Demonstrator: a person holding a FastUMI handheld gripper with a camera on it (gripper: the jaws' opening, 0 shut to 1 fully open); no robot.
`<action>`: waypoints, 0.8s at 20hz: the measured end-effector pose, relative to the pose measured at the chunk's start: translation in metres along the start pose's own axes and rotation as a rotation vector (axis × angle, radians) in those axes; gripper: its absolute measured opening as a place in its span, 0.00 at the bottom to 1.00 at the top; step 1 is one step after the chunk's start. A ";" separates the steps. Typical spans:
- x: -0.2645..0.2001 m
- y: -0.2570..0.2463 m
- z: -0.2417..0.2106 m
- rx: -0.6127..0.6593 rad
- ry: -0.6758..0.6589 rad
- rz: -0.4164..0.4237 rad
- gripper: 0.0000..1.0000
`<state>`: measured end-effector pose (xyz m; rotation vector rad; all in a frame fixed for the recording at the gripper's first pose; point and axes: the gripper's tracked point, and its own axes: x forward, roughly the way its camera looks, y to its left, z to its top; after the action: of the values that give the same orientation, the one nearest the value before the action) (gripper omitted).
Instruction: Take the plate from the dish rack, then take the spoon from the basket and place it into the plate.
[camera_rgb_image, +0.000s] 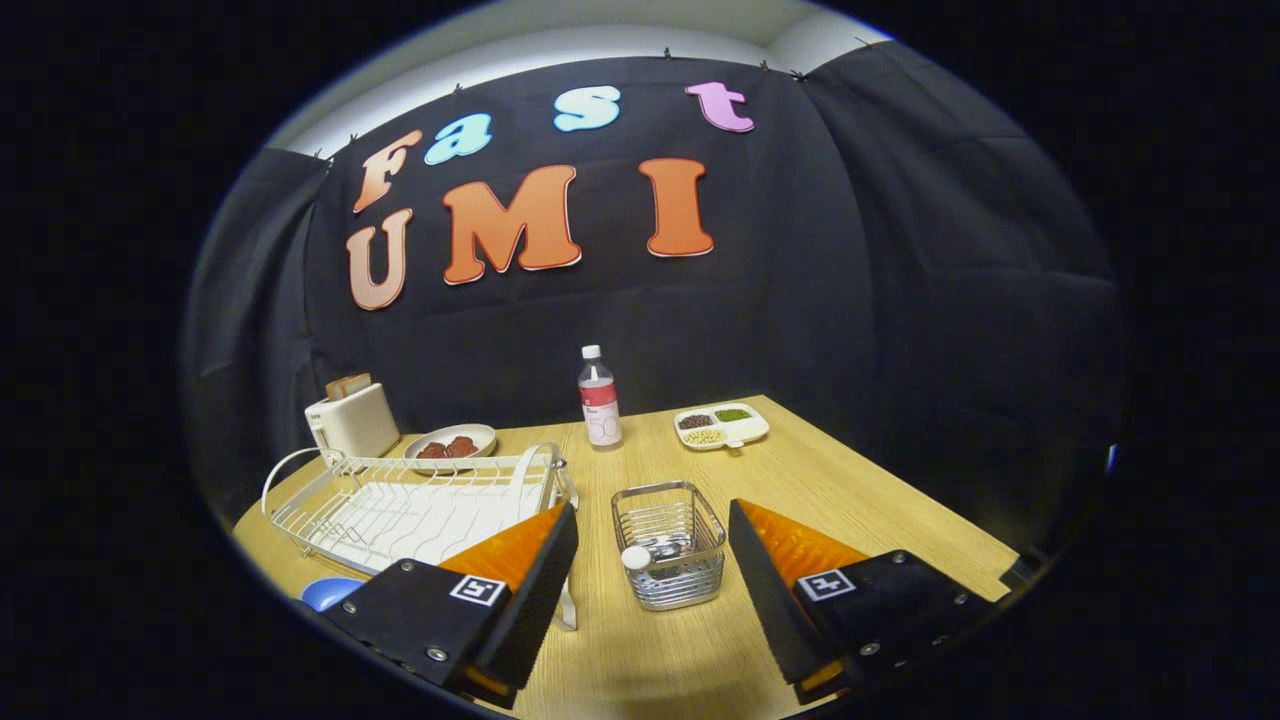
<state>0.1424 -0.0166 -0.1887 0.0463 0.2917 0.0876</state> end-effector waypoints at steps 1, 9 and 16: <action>0.008 0.000 -0.007 -0.009 0.011 0.009 0.88; 0.036 0.001 -0.032 -0.009 0.063 0.028 0.30; 0.033 -0.010 -0.014 0.011 0.040 0.002 0.05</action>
<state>0.1706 -0.0231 -0.2125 0.0558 0.3323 0.0887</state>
